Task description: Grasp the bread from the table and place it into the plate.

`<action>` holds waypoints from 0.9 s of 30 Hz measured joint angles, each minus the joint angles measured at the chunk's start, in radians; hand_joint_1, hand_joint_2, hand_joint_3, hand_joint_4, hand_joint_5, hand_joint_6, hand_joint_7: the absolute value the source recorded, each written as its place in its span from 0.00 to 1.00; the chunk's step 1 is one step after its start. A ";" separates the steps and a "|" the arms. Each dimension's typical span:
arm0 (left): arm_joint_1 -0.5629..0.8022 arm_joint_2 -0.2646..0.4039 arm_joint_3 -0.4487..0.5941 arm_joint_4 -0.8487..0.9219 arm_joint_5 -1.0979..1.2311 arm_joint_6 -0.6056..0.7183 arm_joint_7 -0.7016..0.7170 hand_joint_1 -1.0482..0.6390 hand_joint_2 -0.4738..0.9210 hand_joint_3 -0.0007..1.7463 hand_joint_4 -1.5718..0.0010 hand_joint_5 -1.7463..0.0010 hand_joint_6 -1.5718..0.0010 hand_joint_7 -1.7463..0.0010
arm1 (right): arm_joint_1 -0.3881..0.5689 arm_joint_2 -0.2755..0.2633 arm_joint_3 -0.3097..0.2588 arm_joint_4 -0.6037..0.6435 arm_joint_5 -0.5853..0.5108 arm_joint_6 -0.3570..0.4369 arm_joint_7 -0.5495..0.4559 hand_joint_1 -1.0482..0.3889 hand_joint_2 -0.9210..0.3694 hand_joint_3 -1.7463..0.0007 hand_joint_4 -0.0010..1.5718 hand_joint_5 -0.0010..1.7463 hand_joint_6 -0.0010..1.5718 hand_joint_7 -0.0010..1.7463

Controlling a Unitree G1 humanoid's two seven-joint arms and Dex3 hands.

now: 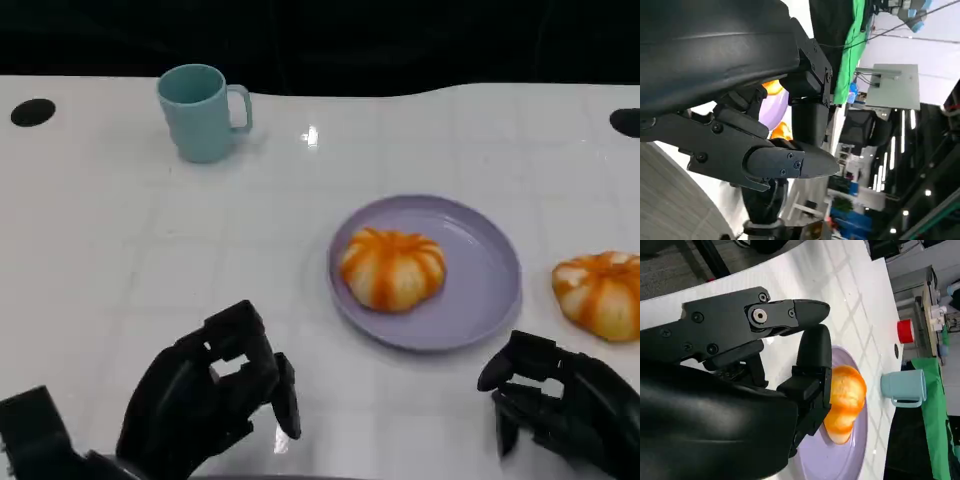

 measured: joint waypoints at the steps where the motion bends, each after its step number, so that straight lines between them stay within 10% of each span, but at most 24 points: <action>1: 0.000 -0.001 0.007 0.000 -0.001 0.003 -0.006 0.19 1.00 0.15 0.45 0.00 0.57 0.00 | 0.001 0.000 0.000 0.000 0.000 0.000 0.000 0.39 0.00 0.85 0.42 1.00 0.44 0.78; 27: 0.006 -0.024 0.065 0.028 0.000 0.070 -0.076 0.19 1.00 0.14 0.45 0.00 0.57 0.00 | 0.002 0.000 -0.002 0.000 0.011 0.010 0.015 0.38 0.00 0.85 0.41 1.00 0.43 0.79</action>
